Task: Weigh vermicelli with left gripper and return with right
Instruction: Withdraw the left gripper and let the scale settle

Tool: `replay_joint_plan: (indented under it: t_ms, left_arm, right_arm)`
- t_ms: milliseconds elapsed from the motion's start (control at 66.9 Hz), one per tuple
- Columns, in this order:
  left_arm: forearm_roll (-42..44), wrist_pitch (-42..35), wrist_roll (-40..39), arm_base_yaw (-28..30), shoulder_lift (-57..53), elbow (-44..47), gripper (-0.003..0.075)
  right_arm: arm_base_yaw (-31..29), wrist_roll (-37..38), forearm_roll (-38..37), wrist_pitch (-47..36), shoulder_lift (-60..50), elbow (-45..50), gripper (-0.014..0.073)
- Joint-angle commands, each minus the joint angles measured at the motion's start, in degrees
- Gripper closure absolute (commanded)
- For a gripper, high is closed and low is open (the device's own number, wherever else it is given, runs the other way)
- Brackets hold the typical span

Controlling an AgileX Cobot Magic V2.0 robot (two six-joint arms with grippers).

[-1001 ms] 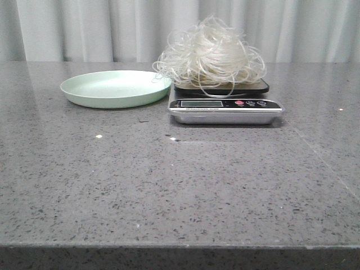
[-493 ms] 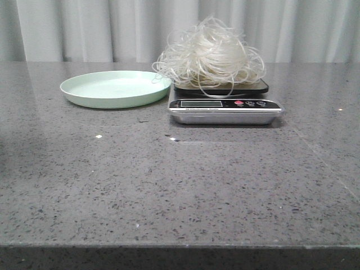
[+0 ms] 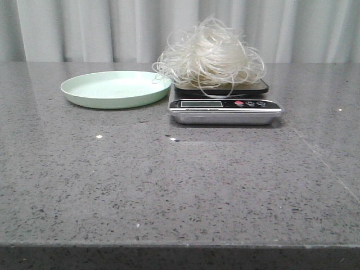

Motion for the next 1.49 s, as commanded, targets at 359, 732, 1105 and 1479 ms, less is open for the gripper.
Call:
replay_joint_plan:
  t_ms: [359,732,1105,1479]
  left_arm:
    - [-1.0,-6.2,0.0,0.1,-1.1,-0.9,0.057]
    - [-1.0,-6.2,0.0,0.1,-1.1,-0.9,0.0575]
    - [-1.0,-6.2,0.0,0.1,-1.1,-0.9,0.0575]
    - [-1.0,-6.2,0.0,0.1,-1.1,-0.9,0.0575]
  right_arm:
    - [0.2,-0.4,0.8,-12.9,-0.9,-1.1,0.0416]
    - [0.3,-0.4,4.2,-3.9,20.6,-22.5,0.0416]
    - [1.0,-0.4,4.4,-7.2,34.2,-28.3,0.0414]
    - [12.1,-0.4,3.1,13.0,48.0,-48.4,0.0046]
